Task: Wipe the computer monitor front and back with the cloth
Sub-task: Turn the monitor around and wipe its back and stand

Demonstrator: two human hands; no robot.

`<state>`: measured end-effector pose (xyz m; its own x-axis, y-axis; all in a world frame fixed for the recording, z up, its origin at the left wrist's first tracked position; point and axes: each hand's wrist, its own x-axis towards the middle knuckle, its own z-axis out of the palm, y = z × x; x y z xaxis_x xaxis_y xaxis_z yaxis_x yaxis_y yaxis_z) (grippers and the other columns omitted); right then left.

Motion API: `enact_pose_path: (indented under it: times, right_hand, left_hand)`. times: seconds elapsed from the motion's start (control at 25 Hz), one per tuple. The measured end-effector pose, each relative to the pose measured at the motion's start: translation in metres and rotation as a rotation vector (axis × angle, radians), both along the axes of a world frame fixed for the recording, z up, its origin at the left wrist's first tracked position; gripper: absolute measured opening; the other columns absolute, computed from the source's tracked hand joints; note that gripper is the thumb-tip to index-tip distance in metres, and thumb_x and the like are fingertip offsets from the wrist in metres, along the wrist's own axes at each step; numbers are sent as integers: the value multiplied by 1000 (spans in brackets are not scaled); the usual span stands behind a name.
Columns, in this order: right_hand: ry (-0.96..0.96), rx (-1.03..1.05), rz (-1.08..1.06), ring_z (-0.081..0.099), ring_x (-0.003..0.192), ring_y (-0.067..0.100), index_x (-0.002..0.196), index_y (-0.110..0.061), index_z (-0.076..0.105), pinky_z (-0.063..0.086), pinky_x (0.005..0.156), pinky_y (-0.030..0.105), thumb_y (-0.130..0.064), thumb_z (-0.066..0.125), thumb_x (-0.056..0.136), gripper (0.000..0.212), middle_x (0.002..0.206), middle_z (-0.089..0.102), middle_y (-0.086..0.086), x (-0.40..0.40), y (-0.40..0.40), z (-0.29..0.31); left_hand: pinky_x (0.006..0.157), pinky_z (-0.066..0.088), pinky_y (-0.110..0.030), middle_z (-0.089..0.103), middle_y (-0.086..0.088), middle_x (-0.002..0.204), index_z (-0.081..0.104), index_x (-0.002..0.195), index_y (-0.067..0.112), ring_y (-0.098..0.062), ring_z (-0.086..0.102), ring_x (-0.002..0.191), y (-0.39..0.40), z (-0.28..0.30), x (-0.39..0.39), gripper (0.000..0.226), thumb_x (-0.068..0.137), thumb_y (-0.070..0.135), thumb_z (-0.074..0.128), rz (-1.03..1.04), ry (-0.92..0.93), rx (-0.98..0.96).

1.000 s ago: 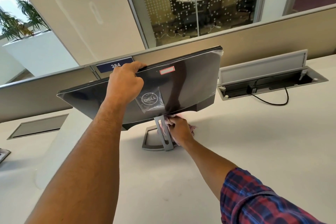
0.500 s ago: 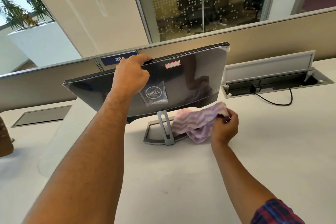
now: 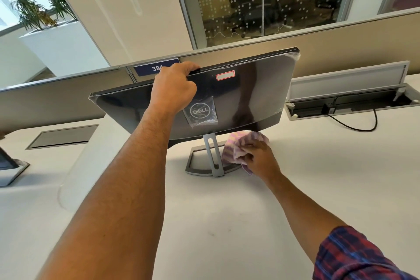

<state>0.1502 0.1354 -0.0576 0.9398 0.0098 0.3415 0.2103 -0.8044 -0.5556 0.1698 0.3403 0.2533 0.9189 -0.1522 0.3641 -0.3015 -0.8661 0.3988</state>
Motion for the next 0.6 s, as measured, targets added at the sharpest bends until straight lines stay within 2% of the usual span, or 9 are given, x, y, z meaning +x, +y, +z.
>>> enact_pose_path:
  times: [0.08,0.12,0.2,0.32,0.36,0.48,0.56,0.6]
  right_hand:
    - [108,-239,18,50,127,33,116,-39,69,47,103,50,-47,59,84,34,139,54,2,4,11,-3]
    - [156,-300,42,46,132,36,118,-41,68,45,105,54,-44,65,82,37,145,50,4,3,16,-3]
    - [182,-372,69,47,132,38,120,-39,68,45,105,54,-32,77,75,46,144,52,5,-7,24,-2]
    - [117,-482,144,47,133,38,123,-29,69,46,106,52,-23,84,66,59,140,56,7,-17,28,3]
    - [93,-519,168,45,136,37,126,-28,68,44,108,51,-25,83,67,61,142,54,7,-14,25,5]
    - [249,-550,62,31,145,35,138,-32,55,32,118,50,-37,73,79,63,151,43,6,-3,18,19]
    - [270,-607,4,35,141,33,138,-29,55,29,118,47,-40,65,87,53,149,46,6,-15,29,19]
    - [273,-560,-8,40,137,31,137,-27,56,31,116,43,-38,61,91,47,145,49,6,-16,40,12]
  left_hand:
    - [85,59,-37,70,1,117,62,132,28,-17,61,100,0,0,0,46,91,7,55,2,1,0]
    - [85,59,-37,70,1,118,62,132,28,-17,61,101,0,0,-1,46,91,7,56,1,3,2]
    - [86,59,-39,70,0,118,62,132,27,-19,62,102,-1,0,-1,46,91,7,55,-6,4,7]
    - [87,58,-39,71,1,117,63,131,28,-19,63,101,0,0,-1,47,90,7,53,-8,2,15]
    - [87,58,-39,71,1,117,63,131,28,-19,62,100,0,1,-1,48,89,7,52,-7,3,19]
    - [87,58,-39,70,1,118,62,132,28,-19,63,101,0,0,0,48,89,8,53,-11,8,23]
    - [88,58,-40,70,0,118,62,131,27,-20,63,102,0,0,0,48,88,8,53,-12,8,22]
    - [89,58,-40,70,1,118,62,131,27,-20,63,103,0,0,0,48,88,8,53,-12,7,26]
